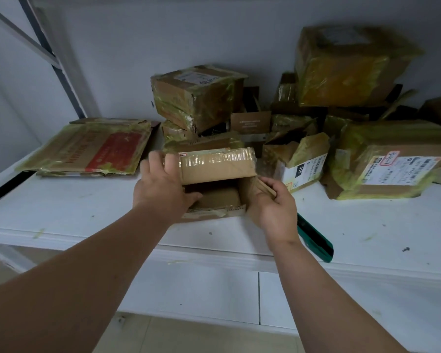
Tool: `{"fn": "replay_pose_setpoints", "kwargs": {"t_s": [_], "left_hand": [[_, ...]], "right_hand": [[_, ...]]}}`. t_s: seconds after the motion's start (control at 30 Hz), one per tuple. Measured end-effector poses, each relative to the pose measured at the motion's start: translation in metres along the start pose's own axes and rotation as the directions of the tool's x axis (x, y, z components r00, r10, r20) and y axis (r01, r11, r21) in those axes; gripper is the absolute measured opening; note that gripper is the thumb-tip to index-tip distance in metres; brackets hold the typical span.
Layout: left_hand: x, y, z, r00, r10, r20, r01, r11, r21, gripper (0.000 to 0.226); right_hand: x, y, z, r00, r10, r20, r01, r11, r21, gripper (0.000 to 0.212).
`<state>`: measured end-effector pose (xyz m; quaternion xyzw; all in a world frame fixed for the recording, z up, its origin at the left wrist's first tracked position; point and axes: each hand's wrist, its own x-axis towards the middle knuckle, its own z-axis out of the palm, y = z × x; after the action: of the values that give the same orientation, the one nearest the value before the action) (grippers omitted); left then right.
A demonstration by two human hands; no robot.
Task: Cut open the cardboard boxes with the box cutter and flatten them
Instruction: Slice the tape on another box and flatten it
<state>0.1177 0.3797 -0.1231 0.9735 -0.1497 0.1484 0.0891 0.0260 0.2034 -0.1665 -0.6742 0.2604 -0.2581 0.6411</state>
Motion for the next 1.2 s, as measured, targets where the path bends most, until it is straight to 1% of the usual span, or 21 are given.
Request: {"fn": "replay_pose_setpoints", "kwargs": {"t_s": [0.13,0.27,0.33,0.4,0.57,0.77,0.87,0.93,1.0,1.03,1.07,1.13,1.2], "left_hand": [[0.003,-0.007,0.002,0.998,0.032,-0.056,-0.034,0.998,-0.043,0.086],[0.004,-0.009,-0.003,0.997,0.057,0.057,-0.052,0.994,-0.095,0.092],[0.004,-0.012,-0.007,0.992,0.076,0.1,-0.061,0.988,-0.143,0.096],[0.003,-0.016,-0.012,0.986,0.095,0.134,-0.07,0.982,-0.177,0.102],[0.003,-0.026,-0.022,0.969,0.121,0.213,-0.054,0.954,-0.296,0.117],[0.002,-0.036,-0.033,0.954,0.198,0.227,-0.069,0.877,-0.476,0.116],[0.002,-0.036,-0.041,0.941,0.217,0.259,-0.041,0.833,-0.551,0.116],[0.002,-0.034,-0.041,0.957,0.198,0.211,-0.047,0.826,-0.562,0.117],[-0.001,-0.033,-0.036,0.982,0.148,0.115,-0.066,0.847,-0.527,0.117],[-0.004,-0.033,-0.031,0.989,0.121,0.089,-0.061,0.867,-0.495,0.118],[-0.007,-0.035,-0.028,0.992,0.09,0.094,-0.036,0.884,-0.466,0.119],[-0.011,-0.036,-0.024,0.988,0.053,0.148,0.017,0.901,-0.434,0.121],[-0.011,-0.036,-0.029,0.981,0.076,0.181,0.009,0.905,-0.425,0.119]], "right_hand": [[-0.002,0.001,-0.004,0.998,0.016,0.067,-0.019,0.999,0.036,0.028],[-0.003,0.002,-0.006,0.994,0.056,0.098,-0.065,0.993,0.094,0.03],[-0.003,0.003,-0.006,0.993,0.06,0.101,-0.071,0.992,0.103,0.02],[-0.003,0.003,-0.005,0.993,0.077,0.092,-0.088,0.989,0.121,0.011],[-0.002,0.0,0.0,0.996,0.072,0.049,-0.078,0.988,0.133,0.012],[0.0,-0.004,0.002,0.998,0.065,0.021,-0.067,0.993,0.099,0.008],[0.001,-0.007,-0.001,0.998,0.056,-0.004,-0.055,0.995,0.08,0.011],[0.0,-0.009,-0.002,0.999,0.045,-0.009,-0.044,0.997,0.058,0.012],[-0.004,-0.01,0.0,1.0,0.022,0.006,-0.022,1.0,0.019,0.014],[-0.006,-0.01,0.001,1.0,0.006,0.016,-0.006,1.0,-0.006,0.015],[-0.009,-0.01,0.002,1.0,-0.007,0.028,0.008,1.0,-0.03,0.016],[-0.013,-0.01,0.003,0.999,-0.017,0.047,0.02,0.997,-0.077,0.018],[-0.013,-0.012,0.002,0.999,-0.02,0.03,0.023,0.993,-0.114,0.019]]}}
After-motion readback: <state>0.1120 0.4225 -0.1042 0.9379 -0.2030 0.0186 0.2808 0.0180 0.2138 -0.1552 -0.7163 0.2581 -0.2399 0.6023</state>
